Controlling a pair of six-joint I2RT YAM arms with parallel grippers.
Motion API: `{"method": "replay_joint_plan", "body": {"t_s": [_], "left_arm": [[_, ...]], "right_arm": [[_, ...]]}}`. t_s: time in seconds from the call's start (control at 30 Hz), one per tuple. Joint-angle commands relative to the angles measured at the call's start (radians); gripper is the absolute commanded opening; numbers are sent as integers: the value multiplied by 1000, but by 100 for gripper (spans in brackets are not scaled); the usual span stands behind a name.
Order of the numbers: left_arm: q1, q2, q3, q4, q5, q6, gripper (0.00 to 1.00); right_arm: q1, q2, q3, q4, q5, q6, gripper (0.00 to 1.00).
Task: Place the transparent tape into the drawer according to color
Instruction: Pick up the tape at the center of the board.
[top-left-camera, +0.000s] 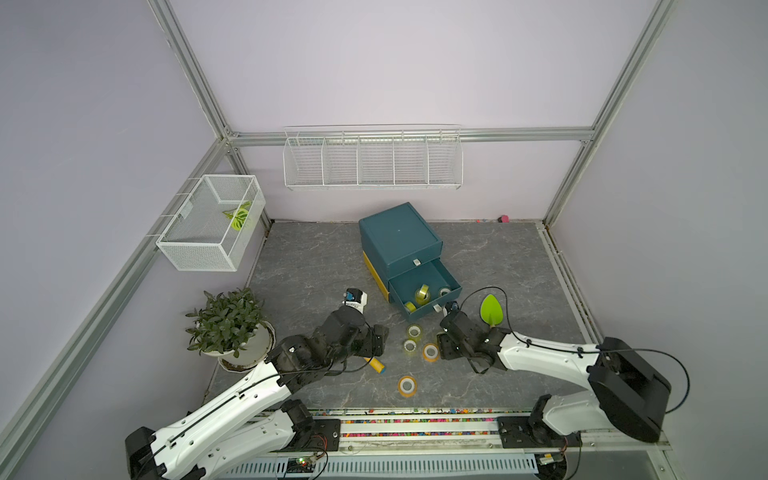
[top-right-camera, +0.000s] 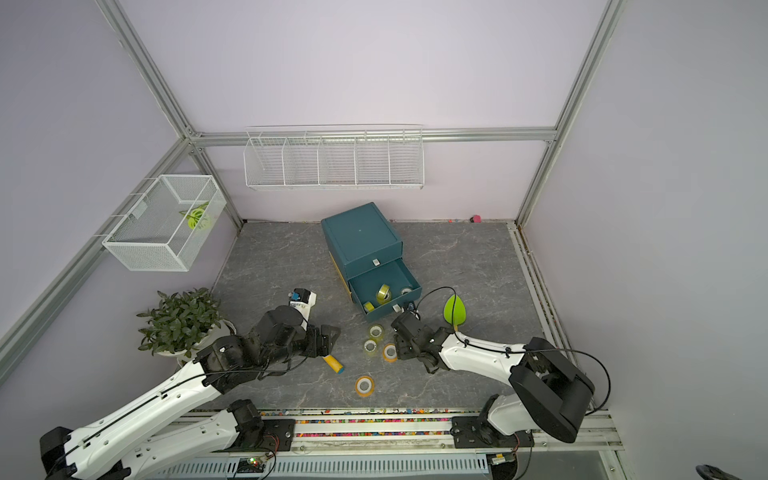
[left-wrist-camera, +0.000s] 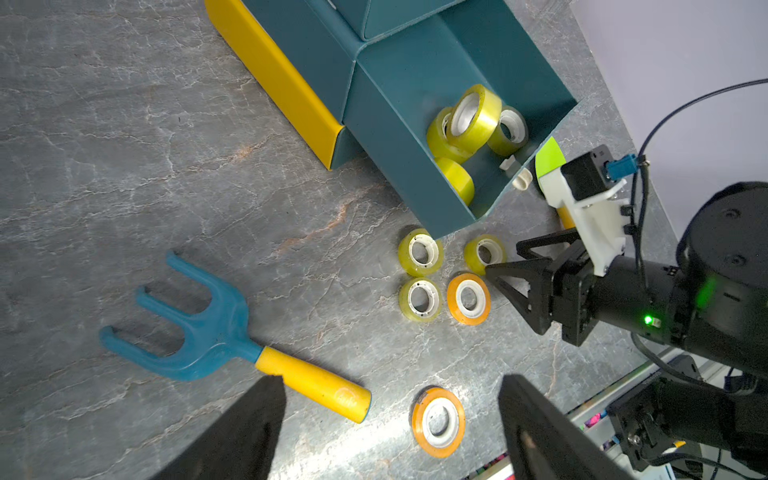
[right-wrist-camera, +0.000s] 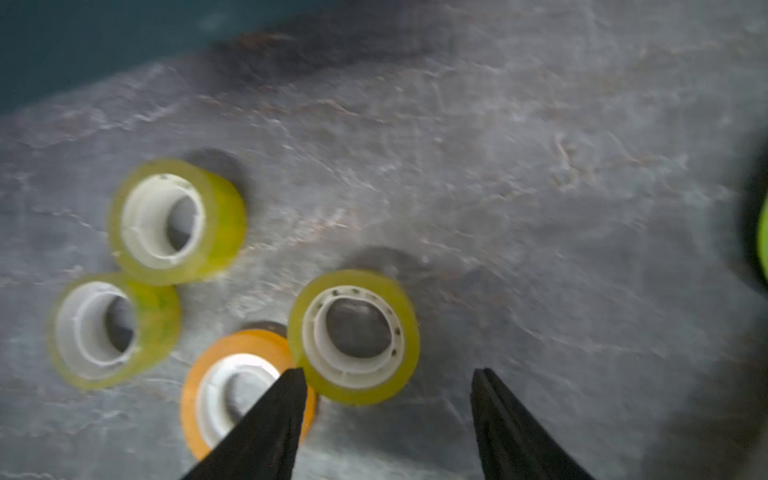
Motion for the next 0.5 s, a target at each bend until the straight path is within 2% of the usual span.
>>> {"method": "replay_joint_plan", "body": {"t_s": [0.0, 0.2, 0.33, 0.47], "left_arm": [[-1, -11, -19, -7, -6, -9, 86], [-1, -6, -23, 3, 2, -9, 86], [-1, 4, -25, 9, 5, -8, 86], [-1, 10, -28, 16, 10, -8, 86]], "right_arm": [[10, 22, 6, 60, 40, -10, 69], [10, 41, 7, 58, 72, 13, 69], [11, -18, -51, 143, 55, 16, 70], [12, -107, -78, 139, 65, 18, 71]]}}
